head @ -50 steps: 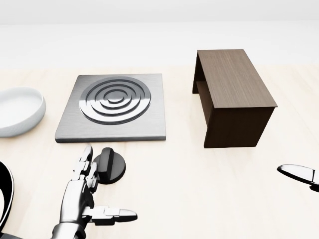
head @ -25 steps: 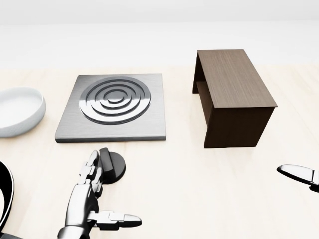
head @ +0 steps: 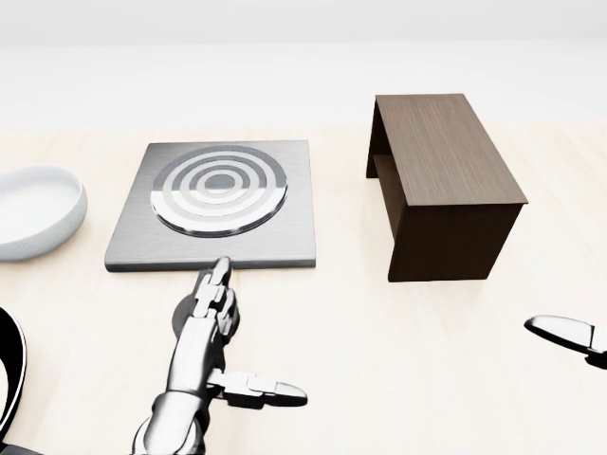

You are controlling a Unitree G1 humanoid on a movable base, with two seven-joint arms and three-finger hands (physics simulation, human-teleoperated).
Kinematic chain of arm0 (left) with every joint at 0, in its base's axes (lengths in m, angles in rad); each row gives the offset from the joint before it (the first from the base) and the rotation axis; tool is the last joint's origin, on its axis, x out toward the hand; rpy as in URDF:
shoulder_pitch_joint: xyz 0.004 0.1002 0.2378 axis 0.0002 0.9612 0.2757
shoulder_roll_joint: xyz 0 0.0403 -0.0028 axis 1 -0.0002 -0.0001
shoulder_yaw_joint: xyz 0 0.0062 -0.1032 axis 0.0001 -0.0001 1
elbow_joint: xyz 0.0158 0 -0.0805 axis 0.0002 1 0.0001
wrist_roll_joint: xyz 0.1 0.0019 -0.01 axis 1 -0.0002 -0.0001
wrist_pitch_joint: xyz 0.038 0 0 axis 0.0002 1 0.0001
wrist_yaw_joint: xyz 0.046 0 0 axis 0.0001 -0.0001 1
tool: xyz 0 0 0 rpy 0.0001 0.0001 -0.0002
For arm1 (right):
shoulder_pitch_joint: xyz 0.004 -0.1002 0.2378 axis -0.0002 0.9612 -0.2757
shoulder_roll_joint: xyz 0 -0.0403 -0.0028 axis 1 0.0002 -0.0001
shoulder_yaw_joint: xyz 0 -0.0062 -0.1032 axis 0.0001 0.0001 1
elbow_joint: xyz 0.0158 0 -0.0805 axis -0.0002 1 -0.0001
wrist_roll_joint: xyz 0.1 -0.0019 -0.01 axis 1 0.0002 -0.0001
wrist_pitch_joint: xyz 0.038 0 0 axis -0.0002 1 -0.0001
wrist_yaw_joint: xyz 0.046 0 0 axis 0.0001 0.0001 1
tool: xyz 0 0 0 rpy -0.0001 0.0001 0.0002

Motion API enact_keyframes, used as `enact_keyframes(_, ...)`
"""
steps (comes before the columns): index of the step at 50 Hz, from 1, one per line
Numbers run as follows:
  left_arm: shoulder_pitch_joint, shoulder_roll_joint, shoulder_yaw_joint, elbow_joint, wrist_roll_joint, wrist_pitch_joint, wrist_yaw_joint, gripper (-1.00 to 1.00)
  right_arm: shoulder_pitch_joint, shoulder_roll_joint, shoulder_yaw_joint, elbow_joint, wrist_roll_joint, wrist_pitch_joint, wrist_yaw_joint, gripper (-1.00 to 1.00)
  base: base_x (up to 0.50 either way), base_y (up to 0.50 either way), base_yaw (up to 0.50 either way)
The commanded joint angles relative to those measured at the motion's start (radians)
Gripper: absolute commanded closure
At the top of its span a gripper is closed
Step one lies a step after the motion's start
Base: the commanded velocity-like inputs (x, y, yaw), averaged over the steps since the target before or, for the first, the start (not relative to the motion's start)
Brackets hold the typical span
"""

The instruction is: Turn on the stove.

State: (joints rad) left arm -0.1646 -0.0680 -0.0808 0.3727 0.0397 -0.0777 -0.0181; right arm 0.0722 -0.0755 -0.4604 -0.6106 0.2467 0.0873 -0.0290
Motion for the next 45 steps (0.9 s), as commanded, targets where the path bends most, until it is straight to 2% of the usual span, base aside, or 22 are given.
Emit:
enact_keyframes(1, -0.127, -0.028, -0.01, 0.111, 0.043, -0.008, 0.016, -1.0, 0.003, 0.002, -0.005, -0.005, 0.008, 0.0, 0.003, -1.0, 0.0, 0.0, 0.0)
enact_keyframes(9, -0.152, -0.031, -0.004, 0.12, 0.046, 0.001, 0.014, -1.0, 0.004, 0.002, -0.003, -0.009, 0.01, 0.0, 0.001, -1.0, 0.0, 0.0, 0.0)
enact_keyframes(13, -0.169, -0.029, 0.001, 0.146, 0.047, -0.009, 0.018, -1.0, 0.004, 0.003, -0.004, -0.002, 0.01, 0.0, 0.004, -1.0, 0.0, 0.0, 0.0)
enact_keyframes(19, -0.199, -0.032, 0.005, 0.176, 0.047, -0.01, 0.024, -1.0, 0.003, 0.0, -0.005, -0.001, 0.012, 0.0, 0.003, -1.0, 0.0, 0.0, 0.0)
enact_keyframes(23, -0.19, -0.034, -0.002, 0.105, 0.047, 0.037, 0.021, -1.0, 0.003, 0.001, -0.004, 0.003, 0.009, 0.0, 0.004, -1.0, 0.0, 0.0, 0.0)
enact_keyframes(24, -0.182, -0.035, -0.004, 0.074, 0.045, 0.055, 0.017, -1.0, 0.002, 0.001, -0.003, 0.005, 0.009, 0.0, 0.004, -1.0, 0.0, 0.0, 0.0)
enact_keyframes(25, -0.156, -0.037, -0.015, 0.001, 0.046, 0.092, 0.011, -1.0, 0.001, 0.001, -0.002, 0.007, 0.008, 0.0, 0.003, -1.0, 0.0, 0.0, 0.0)
enact_keyframes(28, -0.113, -0.037, -0.031, -0.103, 0.048, 0.136, 0.001, -1.0, 0.002, 0.001, -0.001, 0.002, 0.008, 0.0, 0.002, -1.0, 0.0, 0.0, 0.0)
enact_keyframes(29, -0.111, -0.037, -0.032, -0.106, 0.048, 0.137, 0.001, -1.0, 0.002, 0.001, -0.001, 0.002, 0.008, 0.0, 0.002, -1.0, 0.0, 0.0, 0.0)
enact_keyframes(30, -0.076, -0.034, -0.044, -0.2, 0.05, 0.165, -0.008, -1.0, 0.002, 0.001, 0.001, 0.001, 0.007, 0.0, 0.001, -1.0, 0.0, 0.0, 0.0)
enact_keyframes(34, -0.038, -0.023, -0.048, -0.313, 0.046, 0.165, -0.018, -1.0, 0.001, 0.002, 0.004, 0.002, 0.003, 0.0, 0.001, -1.0, 0.0, 0.0, 0.0)
enact_keyframes(41, 0.05, 0.006, -0.053, -0.641, 0.026, 0.165, -0.011, -1.0, 0.0, 0.0, 0.004, -0.002, 0.005, 0.0, 0.002, -1.0, 0.0, 0.0, 0.0)
enact_keyframes(45, 0.059, 0.013, -0.036, -0.793, -0.025, 0.165, -0.014, -1.0, 0.001, 0.0, 0.001, -0.003, 0.007, 0.0, 0.004, -1.0, 0.0, 0.0, 0.0)
